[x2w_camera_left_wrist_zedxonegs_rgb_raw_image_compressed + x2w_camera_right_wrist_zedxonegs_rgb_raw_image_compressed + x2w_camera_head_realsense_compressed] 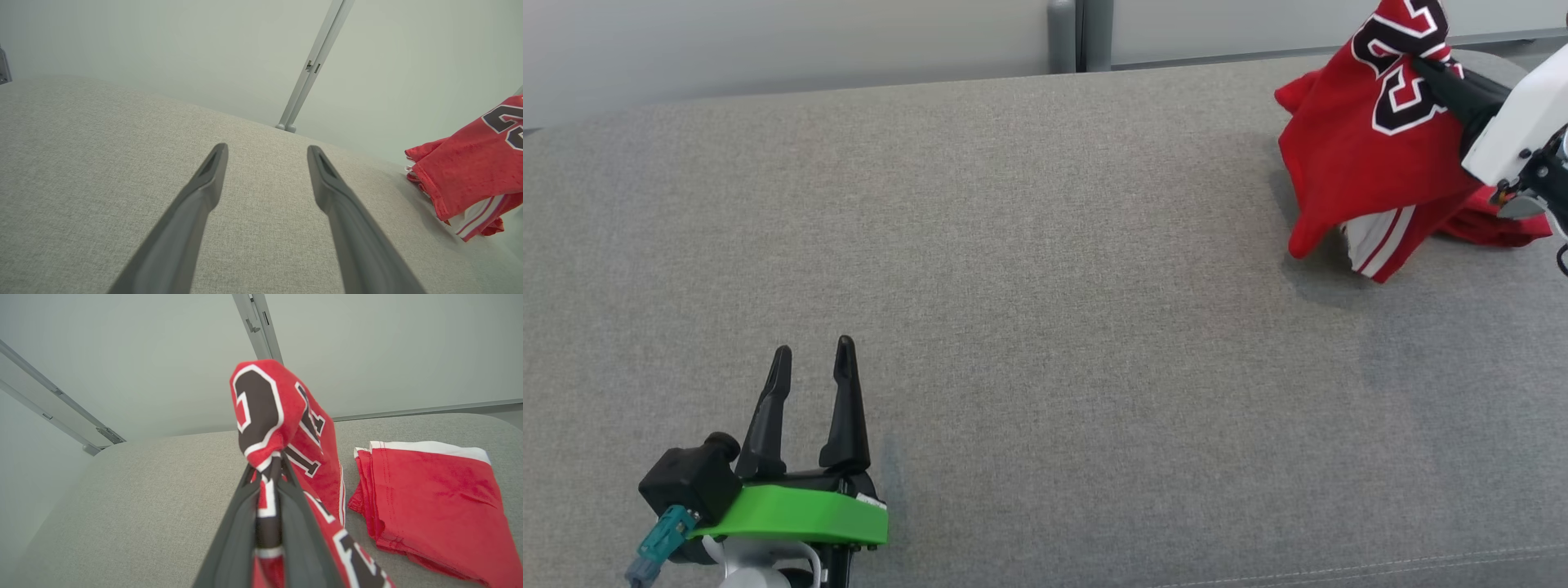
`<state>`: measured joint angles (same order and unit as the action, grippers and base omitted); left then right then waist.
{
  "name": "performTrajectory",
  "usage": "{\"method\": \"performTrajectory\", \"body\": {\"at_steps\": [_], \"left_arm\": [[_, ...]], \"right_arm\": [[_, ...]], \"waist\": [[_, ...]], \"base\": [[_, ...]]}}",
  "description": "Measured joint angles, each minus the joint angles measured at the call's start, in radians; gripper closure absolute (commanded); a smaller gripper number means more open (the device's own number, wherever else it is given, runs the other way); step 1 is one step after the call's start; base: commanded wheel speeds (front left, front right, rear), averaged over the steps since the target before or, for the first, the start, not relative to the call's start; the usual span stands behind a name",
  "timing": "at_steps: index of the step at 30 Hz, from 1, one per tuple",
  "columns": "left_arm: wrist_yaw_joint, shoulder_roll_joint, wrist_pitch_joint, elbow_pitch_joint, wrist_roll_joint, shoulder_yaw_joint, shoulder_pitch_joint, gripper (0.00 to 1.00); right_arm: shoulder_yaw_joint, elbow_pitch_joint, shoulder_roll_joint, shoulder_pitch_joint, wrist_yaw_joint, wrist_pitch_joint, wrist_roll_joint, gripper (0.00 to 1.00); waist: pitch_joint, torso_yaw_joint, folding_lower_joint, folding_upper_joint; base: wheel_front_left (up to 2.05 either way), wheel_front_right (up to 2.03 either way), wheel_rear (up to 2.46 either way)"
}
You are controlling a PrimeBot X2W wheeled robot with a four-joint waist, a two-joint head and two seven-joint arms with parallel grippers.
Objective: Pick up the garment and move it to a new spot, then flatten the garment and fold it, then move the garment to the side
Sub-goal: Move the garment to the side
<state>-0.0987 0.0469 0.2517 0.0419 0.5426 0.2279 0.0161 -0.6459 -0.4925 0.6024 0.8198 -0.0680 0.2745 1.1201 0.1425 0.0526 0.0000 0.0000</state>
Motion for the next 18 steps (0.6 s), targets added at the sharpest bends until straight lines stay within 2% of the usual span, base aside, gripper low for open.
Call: {"method": "performTrajectory", "body": {"at_steps": [5,12,18], "left_arm": [[0.0,0.0,0.0,0.004,-0.002,-0.001,0.0,0.0],[0.0,0.002,0.0,0.02,-0.011,0.0,-0.002,0.0],[0.0,0.004,0.0,0.034,-0.018,-0.001,-0.011,0.0]], "right_arm": [[0.005,0.008,0.009,0.054,0.012,0.029,0.0,1.0],[0.019,0.015,0.013,0.123,0.051,0.061,0.0,1.0],[0.019,0.008,0.044,0.145,0.071,0.101,-0.004,1.0]], "waist": [[0.02,0.006,0.0,0.0],[0.061,0.016,0.0,0.0],[0.104,0.028,0.0,0.0]], "base": [[0.0,0.0,0.0],[0.0,0.0,0.0],[0.0,0.0,0.0]]}}
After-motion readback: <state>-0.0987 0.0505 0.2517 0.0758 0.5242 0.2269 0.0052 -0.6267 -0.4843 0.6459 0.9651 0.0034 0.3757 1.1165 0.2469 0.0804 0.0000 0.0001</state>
